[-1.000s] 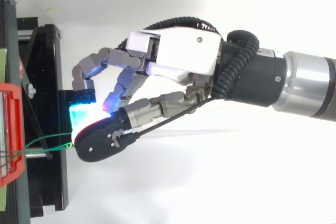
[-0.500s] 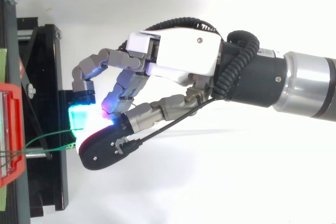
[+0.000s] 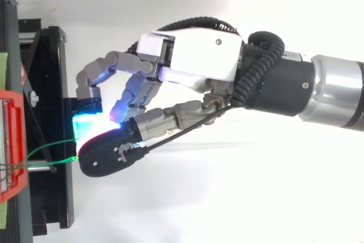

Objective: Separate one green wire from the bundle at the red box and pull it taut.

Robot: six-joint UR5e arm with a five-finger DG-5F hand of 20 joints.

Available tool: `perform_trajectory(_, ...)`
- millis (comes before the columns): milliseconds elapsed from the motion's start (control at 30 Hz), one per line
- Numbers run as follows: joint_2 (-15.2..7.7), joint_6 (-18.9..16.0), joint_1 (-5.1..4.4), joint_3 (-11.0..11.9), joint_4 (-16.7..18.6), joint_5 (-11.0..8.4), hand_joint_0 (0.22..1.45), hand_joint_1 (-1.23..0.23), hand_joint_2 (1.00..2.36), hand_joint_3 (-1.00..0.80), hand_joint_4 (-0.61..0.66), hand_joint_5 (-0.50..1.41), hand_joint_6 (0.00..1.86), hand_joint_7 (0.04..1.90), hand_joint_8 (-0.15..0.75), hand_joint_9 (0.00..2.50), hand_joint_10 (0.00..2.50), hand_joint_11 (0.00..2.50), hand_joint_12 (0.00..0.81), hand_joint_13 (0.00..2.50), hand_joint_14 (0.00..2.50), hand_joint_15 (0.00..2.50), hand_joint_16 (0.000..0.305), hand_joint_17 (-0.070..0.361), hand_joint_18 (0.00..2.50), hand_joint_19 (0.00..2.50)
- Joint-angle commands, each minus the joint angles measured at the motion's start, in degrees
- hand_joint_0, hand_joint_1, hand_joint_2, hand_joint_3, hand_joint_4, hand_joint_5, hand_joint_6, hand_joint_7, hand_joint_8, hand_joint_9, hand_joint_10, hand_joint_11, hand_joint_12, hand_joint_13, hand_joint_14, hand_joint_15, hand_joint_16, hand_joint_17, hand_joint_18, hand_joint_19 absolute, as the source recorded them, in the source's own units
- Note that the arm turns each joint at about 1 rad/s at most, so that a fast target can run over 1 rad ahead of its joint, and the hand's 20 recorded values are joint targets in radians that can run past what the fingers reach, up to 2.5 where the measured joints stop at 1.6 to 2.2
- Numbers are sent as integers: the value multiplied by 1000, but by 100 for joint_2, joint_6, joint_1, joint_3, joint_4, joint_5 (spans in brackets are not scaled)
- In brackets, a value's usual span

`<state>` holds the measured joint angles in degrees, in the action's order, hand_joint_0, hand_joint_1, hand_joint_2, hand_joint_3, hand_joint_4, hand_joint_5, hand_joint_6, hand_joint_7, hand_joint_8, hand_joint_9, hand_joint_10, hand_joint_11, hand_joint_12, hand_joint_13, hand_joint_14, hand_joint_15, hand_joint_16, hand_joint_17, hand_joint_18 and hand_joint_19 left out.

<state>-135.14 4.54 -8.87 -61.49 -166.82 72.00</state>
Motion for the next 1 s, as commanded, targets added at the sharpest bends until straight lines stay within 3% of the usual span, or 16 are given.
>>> perform_trajectory(0,67,12,-1,6,1,-10,578,-589,1011,-389,197,-213,830,1125,318,1079,183,1848,375,1210,22,1072,58,132,901,485)
perform_trajectory(133,164,29,-1,6,-26,-2,588,-603,1013,-358,193,-209,830,1131,318,1084,172,1840,373,1209,22,1057,58,131,899,477)
perform_trajectory(667,164,47,-10,6,-79,-10,586,-641,1029,-141,145,-203,869,1160,319,1090,193,1857,388,1180,23,1019,57,129,901,477)
perform_trajectory(967,164,47,-10,-3,-158,-142,583,-649,1030,-112,130,-199,869,1185,323,1091,244,1892,387,1171,23,1000,57,129,900,477)
